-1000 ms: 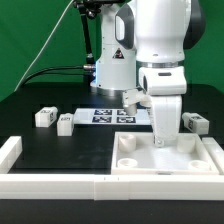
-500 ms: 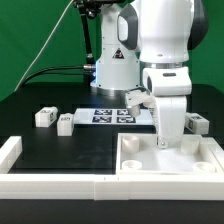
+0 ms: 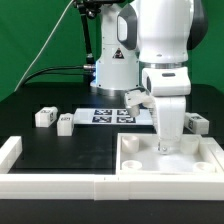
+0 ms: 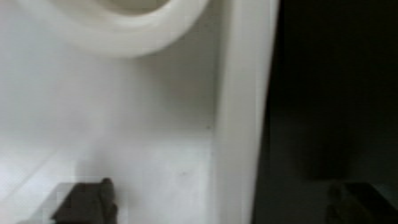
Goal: Assemble one leg
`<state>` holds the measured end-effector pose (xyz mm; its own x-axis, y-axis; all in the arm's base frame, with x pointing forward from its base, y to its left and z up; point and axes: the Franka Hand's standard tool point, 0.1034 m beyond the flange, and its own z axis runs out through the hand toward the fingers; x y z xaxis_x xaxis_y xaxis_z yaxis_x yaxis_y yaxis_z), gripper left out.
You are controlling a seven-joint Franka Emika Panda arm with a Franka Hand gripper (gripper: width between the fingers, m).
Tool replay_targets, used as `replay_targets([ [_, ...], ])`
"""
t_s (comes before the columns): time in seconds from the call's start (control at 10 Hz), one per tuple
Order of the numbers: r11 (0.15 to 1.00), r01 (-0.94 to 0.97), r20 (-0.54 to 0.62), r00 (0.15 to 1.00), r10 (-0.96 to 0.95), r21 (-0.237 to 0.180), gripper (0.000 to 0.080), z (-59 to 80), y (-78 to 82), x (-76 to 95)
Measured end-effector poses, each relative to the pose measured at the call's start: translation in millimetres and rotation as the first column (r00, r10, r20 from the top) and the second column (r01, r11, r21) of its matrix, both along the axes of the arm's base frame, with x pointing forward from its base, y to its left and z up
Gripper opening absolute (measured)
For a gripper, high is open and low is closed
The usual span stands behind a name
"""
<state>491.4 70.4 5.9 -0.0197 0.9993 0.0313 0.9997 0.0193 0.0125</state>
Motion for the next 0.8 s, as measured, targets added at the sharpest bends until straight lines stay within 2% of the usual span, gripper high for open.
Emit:
replay_targets([
  [0.1,1.000,0.000,0.000,1.000,0.000,0.000,0.0633,0.0,-0.1,0.0],
  [0.4,1.000,0.003,0.000,1.000,-0.003,0.000,0.0649,0.2,-0.1,-0.1],
  [0.6,0.996,0.094,0.007,0.996,-0.094,-0.004,0.0649,14.8,1.5,-9.5],
  [0.8,0.974,0.227,0.013,0.974,-0.227,-0.015,0.0649,36.4,11.7,-27.5],
])
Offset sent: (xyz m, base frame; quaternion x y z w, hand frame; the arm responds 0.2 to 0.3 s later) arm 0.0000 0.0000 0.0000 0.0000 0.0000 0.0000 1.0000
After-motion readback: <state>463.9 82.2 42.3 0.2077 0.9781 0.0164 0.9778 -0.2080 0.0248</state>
